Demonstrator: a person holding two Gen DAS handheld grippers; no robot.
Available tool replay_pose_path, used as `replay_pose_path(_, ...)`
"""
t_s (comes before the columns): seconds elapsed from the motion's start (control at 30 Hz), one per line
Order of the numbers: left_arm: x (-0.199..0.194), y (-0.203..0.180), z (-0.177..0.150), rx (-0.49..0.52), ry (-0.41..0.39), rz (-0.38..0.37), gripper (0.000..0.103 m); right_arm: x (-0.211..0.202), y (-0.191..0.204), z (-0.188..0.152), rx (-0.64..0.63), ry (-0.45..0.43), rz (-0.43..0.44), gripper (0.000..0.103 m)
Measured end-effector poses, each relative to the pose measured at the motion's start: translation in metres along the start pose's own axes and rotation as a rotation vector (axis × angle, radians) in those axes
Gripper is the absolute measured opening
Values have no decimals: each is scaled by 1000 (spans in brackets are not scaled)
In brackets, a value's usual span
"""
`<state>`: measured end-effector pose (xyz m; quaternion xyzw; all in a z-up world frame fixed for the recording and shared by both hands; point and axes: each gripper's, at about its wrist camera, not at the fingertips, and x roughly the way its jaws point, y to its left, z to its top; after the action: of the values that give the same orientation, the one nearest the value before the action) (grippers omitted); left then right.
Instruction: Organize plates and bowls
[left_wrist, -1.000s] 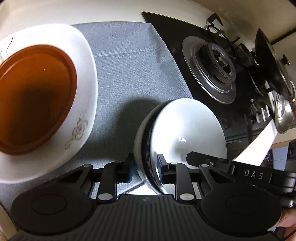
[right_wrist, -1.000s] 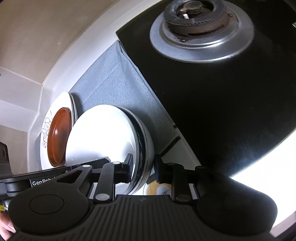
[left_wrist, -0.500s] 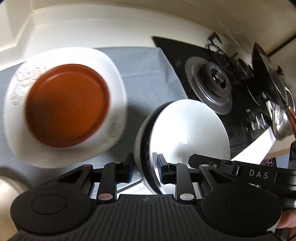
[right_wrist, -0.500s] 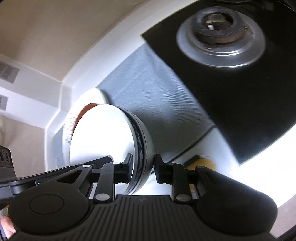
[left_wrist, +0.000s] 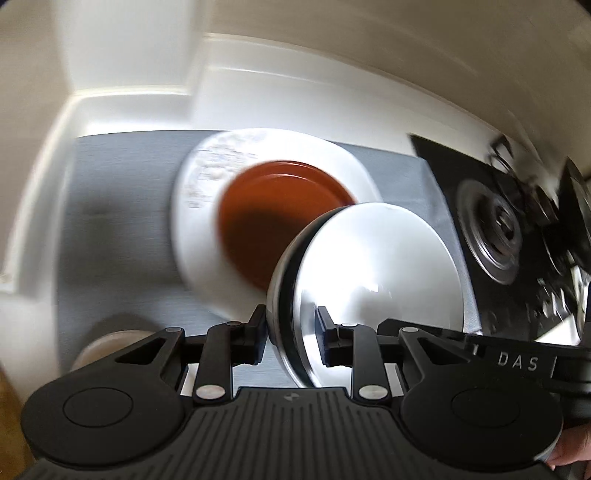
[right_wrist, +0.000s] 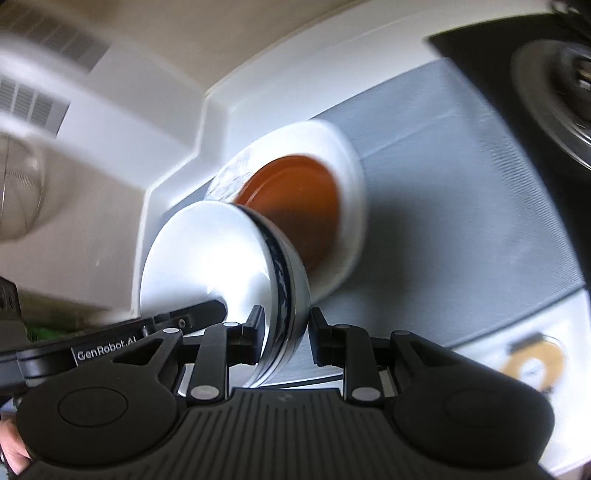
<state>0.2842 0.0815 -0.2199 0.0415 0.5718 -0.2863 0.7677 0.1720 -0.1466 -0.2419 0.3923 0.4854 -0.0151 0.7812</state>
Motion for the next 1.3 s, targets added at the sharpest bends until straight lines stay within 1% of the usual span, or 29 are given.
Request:
replay_pose_path(0.17,-25,33,-2,-59,-26,45,29,20,37,5,-76,51,34,28)
replay_pose_path(0.27,-40,47,-7,-78,-37,70,30,27,56,4,-101,74,59,28)
replay_pose_path(0.4,-57,69,-17,-75,-41,99,30,40,83,-5,-167,124,72,28)
replay_pose_path(0.5,-61,87,-26,-105,-25,108,30,50,96,-15,-201,161,81,29)
replay_pose_path(0.63,-52,105,-37,-156,9,115,32,67,98,-25,-202,209,79,30)
replay_pose_path(0.73,-48,112,-45,-161,21,113,32,74,96,-31,-195,244,66,30)
replay_pose_path(0.93,-43,119,-53,-197,44,88,32,75,105,-41,-279,262,36,30)
replay_pose_path(1.07,-33,125,-57,-215,73,53,31,76,110,-46,-361,259,7,30)
replay_pose_path(1.2,-26,128,-63,-207,100,62,28,81,110,-49,-407,276,-10,31)
replay_pose_path(1.3,-27,131,-65,-216,94,59,28,84,111,-50,-423,283,-10,31)
